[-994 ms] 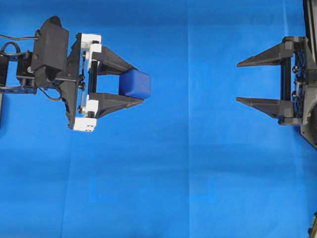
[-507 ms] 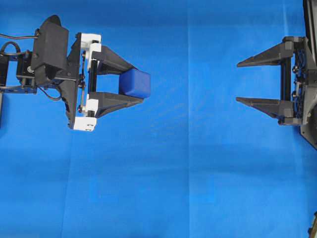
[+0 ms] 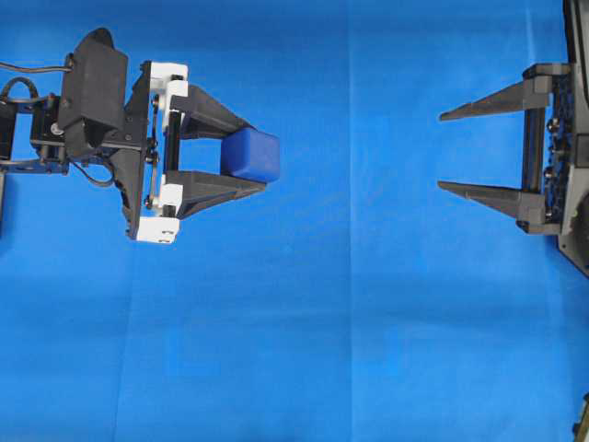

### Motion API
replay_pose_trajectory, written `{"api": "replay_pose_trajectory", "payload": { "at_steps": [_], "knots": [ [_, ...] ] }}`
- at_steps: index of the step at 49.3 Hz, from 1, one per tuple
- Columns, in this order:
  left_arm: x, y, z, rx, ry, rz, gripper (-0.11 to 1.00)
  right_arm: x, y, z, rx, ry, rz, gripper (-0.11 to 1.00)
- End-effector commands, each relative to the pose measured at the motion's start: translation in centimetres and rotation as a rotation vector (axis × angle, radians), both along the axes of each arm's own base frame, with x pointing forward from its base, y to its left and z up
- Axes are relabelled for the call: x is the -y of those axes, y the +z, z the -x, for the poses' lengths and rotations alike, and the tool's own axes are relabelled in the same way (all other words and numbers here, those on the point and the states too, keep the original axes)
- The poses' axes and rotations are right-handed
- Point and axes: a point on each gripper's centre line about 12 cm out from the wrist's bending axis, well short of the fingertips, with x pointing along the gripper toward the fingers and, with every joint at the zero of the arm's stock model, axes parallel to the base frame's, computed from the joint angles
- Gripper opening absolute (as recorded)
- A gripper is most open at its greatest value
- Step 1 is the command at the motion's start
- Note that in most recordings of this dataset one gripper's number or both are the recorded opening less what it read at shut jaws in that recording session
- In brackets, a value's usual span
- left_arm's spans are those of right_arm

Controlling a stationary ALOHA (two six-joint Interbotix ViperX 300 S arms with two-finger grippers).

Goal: Handover the blue block to the right arm after grasping it with the left arm, then place it in the designated position.
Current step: 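Rotate the left gripper upright, holding the cube up toward center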

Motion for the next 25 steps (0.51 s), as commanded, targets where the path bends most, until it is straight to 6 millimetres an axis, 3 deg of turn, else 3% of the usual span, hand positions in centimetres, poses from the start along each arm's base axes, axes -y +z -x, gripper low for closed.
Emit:
{"api": "replay_pose_trajectory", "payload": {
  "at_steps": [1,25],
  "knots": [
    [-0.1,1.1,0.2,0.037,0.002,0.002,0.48,0.0,1.3,-0.3,0.018,0.011,0.086,0.95],
    [-0.1,1.2,0.2,0.04,0.002,0.003,0.48,-0.6,2.6,-0.4,0.029,0.101,0.804,0.95]
  ]
}}
